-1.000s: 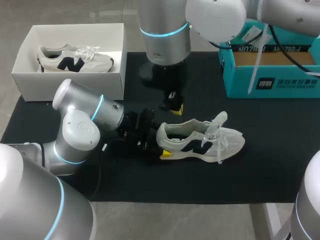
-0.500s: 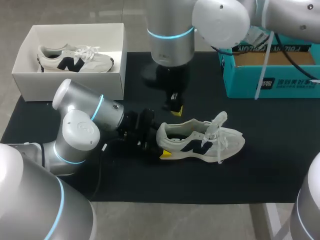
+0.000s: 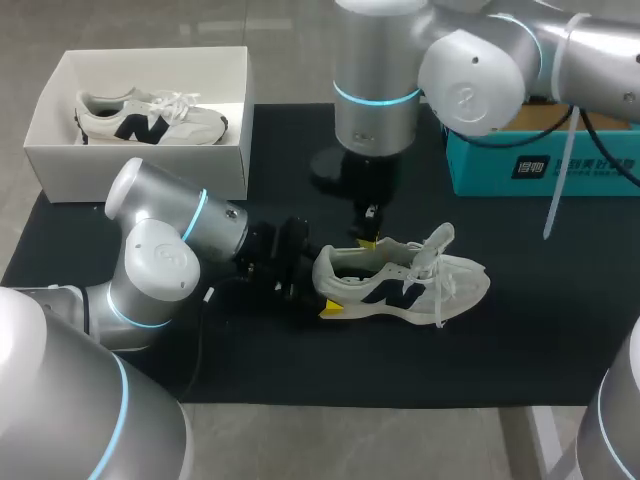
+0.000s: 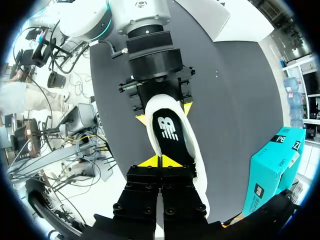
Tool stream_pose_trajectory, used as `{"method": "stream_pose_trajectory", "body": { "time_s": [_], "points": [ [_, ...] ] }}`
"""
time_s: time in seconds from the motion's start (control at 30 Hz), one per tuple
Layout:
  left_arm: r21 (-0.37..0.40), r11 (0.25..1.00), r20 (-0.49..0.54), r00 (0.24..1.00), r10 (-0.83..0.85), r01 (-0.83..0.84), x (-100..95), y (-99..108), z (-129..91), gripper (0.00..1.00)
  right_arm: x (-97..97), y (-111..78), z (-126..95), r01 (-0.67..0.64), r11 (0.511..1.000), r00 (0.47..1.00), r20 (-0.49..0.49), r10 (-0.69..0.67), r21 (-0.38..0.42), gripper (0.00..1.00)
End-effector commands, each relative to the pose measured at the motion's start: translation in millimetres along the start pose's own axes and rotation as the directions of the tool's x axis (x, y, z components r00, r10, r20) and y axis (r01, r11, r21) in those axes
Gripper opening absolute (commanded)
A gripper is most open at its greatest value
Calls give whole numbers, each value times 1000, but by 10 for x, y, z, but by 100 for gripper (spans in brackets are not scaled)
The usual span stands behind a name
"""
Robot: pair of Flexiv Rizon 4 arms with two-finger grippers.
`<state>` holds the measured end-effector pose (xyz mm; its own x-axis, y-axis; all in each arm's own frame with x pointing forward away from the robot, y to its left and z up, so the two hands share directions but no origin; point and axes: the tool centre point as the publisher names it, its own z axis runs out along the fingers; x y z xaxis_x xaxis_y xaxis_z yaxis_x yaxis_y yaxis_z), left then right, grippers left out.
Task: Take the shoe out of the shoebox, open the shoe tongue, remove and reinsert the insole, then place the shoe into the shoebox
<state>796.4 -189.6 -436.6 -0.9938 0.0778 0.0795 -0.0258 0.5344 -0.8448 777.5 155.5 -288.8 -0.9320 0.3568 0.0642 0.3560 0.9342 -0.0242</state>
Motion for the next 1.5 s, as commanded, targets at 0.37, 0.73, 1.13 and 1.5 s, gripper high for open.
{"method": "stream_pose_trajectory", "body": {
  "time_s": [0.37,0.73,1.13,1.5],
  "points": [
    [1,1000,-2,1000,0,0,-8,20,12,0,-63,-10,52,21,1000,998,63,-21,-1,0],
    [1,1000,-2,1000,0,0,-8,20,12,0,-66,7,57,10,998,981,191,-21,59,0],
    [1,1000,-2,1000,0,0,-8,20,12,0,-66,7,57,10,998,981,191,-21,59,0],
    [1,1000,-2,1000,0,0,-8,20,12,0,-70,8,99,65,996,980,184,-74,53,0]
  ]
}}
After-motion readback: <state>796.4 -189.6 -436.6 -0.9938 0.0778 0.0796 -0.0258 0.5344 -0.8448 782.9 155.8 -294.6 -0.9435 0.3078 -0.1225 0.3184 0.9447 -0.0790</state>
